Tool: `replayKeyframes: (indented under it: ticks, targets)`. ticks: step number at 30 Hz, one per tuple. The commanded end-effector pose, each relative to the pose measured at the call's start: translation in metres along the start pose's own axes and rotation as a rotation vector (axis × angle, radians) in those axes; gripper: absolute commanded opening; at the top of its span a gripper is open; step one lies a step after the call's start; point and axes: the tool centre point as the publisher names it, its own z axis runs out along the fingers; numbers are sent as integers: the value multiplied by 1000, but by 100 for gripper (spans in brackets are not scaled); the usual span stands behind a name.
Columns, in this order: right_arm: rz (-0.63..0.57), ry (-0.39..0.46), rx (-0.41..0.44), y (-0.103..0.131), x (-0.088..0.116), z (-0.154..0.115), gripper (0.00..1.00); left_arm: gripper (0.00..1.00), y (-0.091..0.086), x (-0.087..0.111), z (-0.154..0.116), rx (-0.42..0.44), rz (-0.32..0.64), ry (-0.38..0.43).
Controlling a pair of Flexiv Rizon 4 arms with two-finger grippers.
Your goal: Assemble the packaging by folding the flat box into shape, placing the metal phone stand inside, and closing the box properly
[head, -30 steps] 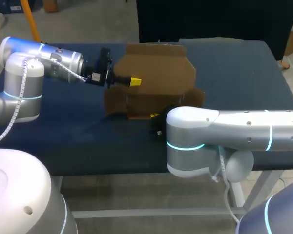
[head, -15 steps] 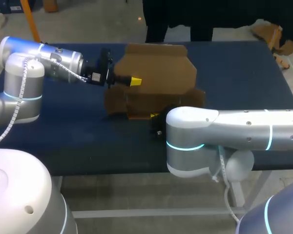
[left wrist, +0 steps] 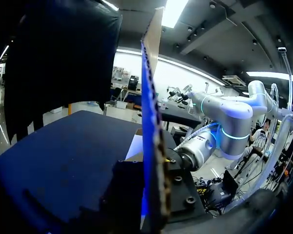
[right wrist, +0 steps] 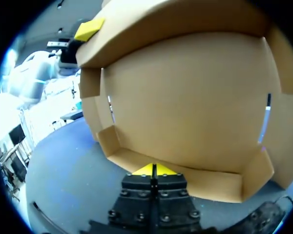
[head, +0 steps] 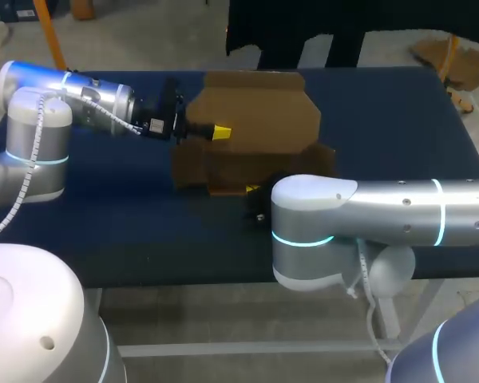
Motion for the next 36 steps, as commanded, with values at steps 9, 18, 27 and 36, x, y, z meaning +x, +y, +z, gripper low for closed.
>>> replayKeyframes:
  ticks: [9, 18, 27, 36]
  targets:
    - [-5, 76, -65, 5, 8, -26, 0, 0, 4, 0, 0, -2, 0, 0]
    - [-2, 143, -67, 10, 7, -50, 0, 0, 4, 0, 0, -2, 0, 0]
    - [-8, 251, -20, 12, 0, -78, 0, 0, 4, 0, 0, -2, 0, 0]
    - [-26, 308, 18, 11, -16, -111, 0, 0, 4, 0, 0, -2, 0, 0]
